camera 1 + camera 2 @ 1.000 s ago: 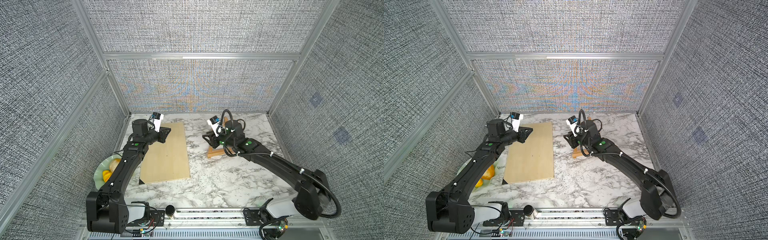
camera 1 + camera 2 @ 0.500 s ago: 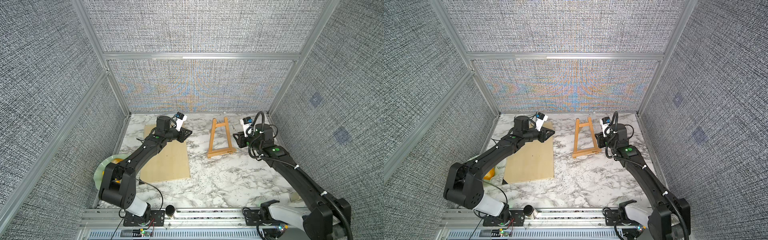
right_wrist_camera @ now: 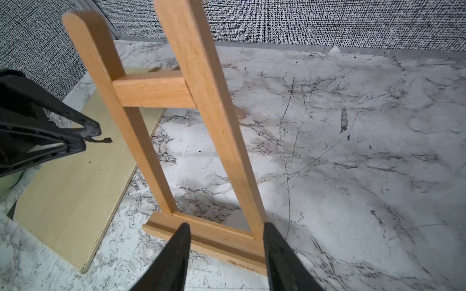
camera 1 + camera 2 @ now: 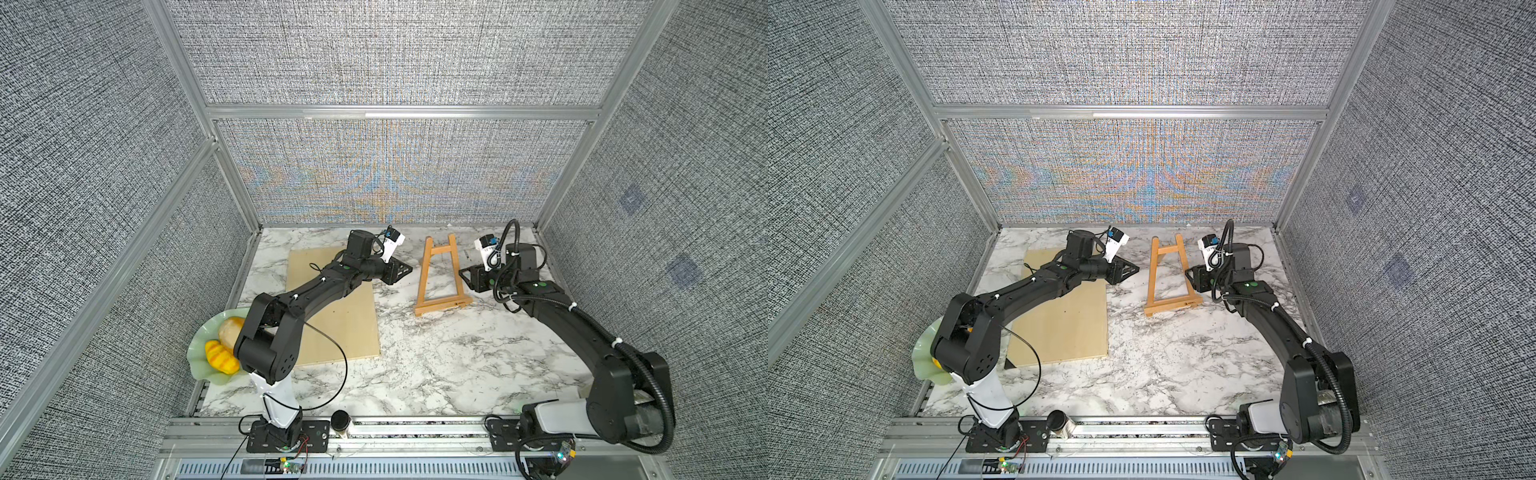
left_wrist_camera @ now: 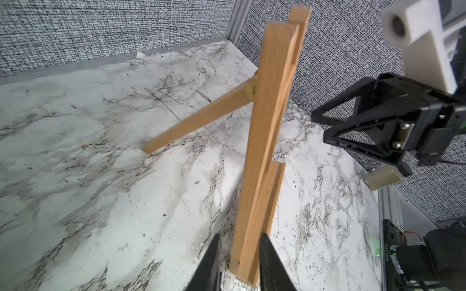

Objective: Disassemble the easel
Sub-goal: Pick up the easel at the center of the board.

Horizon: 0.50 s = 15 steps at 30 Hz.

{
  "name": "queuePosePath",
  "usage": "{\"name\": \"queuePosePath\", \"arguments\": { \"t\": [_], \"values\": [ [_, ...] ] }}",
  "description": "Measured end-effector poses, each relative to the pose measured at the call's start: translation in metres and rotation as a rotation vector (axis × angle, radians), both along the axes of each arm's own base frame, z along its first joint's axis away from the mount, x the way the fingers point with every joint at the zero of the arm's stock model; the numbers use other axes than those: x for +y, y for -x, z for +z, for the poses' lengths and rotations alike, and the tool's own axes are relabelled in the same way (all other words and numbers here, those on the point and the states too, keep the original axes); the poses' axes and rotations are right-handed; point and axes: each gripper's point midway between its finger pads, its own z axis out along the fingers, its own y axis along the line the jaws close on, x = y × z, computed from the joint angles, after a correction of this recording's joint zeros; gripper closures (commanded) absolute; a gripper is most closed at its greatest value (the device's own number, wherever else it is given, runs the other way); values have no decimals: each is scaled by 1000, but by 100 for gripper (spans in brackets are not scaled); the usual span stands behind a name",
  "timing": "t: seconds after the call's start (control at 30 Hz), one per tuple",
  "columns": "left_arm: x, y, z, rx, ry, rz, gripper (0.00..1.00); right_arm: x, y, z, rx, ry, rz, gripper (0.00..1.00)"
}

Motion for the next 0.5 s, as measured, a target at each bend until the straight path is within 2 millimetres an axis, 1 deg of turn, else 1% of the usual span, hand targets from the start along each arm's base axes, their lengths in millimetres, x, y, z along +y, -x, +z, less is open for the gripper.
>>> {"name": "queuePosePath", "arguments": {
  "t": [0.1, 0.13, 0.17, 0.37, 0.5],
  "values": [
    [-10, -1, -5, 0, 2, -18, 70, -2, -5, -7, 17, -16, 0, 49],
    [-12, -2, -7, 3, 1, -20, 65, -2, -7, -8, 19, -19, 2, 49],
    [-13, -4, -9, 4, 0, -21, 62, 0, -9, -9, 21, -25, 9, 49],
    [-24, -8, -20, 21, -5, -35, 62, 9, -13, -17, 42, -57, 51, 47],
    [-30, -10, -23, 22, -5, -41, 61, 8, -18, -22, 43, -61, 50, 46]
  ]
}}
